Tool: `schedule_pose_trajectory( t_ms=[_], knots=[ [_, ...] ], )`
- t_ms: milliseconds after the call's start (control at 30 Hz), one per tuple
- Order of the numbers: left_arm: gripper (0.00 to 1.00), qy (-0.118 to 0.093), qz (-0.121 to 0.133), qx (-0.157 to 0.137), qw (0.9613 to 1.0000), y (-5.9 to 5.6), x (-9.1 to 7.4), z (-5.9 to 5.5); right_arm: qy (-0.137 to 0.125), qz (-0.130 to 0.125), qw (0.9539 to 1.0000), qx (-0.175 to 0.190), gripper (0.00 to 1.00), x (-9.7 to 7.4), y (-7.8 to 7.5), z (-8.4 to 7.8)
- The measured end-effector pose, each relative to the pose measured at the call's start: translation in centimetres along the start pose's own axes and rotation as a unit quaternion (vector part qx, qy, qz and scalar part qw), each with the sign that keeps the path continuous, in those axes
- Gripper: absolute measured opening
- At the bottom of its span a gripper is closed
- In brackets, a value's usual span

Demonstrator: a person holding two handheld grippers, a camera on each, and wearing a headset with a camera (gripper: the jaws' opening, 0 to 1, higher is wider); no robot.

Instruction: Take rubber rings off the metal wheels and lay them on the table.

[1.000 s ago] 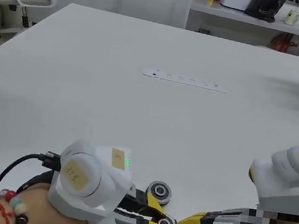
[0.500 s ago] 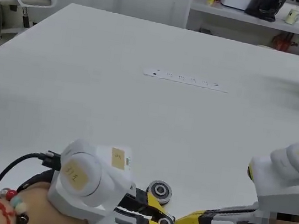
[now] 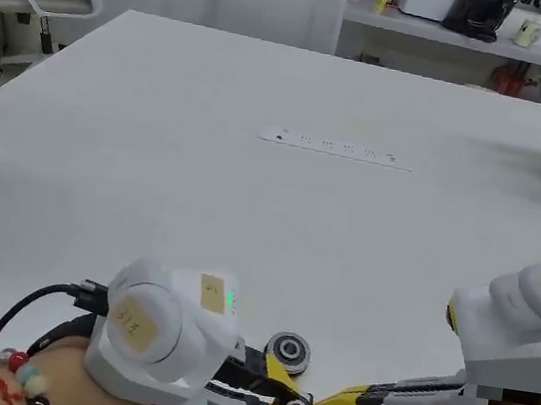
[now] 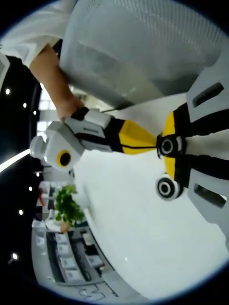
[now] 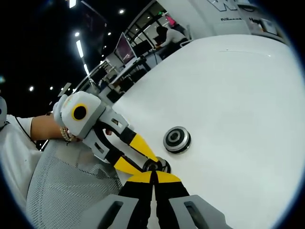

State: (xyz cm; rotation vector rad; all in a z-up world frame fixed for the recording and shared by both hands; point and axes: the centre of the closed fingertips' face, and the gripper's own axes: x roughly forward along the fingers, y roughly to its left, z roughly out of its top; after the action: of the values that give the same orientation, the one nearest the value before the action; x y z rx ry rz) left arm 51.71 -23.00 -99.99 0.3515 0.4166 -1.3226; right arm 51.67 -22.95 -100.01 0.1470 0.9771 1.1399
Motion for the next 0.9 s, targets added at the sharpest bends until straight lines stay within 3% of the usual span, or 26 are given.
schedule_pose_trajectory(
  t_ms=[633,667,700,733,767,900],
  knots=[
    [0.13,0.0,0.004,-0.012,0.9999,0.1,0.0,0.1,-0.006,0.014,0.9996,-0.022,0.0,0.2,0.7,0.4],
    [0.13,0.001,0.004,-0.012,0.9999,0.1,0.0,0.1,-0.01,0.018,0.9996,-0.021,0.0,0.1,0.8,0.5],
    [0.13,0.001,0.005,-0.012,0.9999,0.1,0.1,0.1,-0.04,0.038,0.9985,-0.006,0.0,0.0,1.6,1.7],
    [0.13,0.001,0.005,-0.012,0.9999,0.1,0.1,0.1,-0.047,0.041,0.998,-0.004,0.0,0.0,1.7,2.1],
    [0.13,0.001,0.007,-0.014,0.9999,0.1,0.1,0.1,-0.027,0.018,0.9993,-0.018,0.0,0.0,0.8,1.4],
    [0.13,0.003,0.008,-0.015,0.9999,0.1,0.1,0.1,-0.031,0.018,0.9992,-0.016,0.0,-0.2,0.7,1.4]
  ],
)
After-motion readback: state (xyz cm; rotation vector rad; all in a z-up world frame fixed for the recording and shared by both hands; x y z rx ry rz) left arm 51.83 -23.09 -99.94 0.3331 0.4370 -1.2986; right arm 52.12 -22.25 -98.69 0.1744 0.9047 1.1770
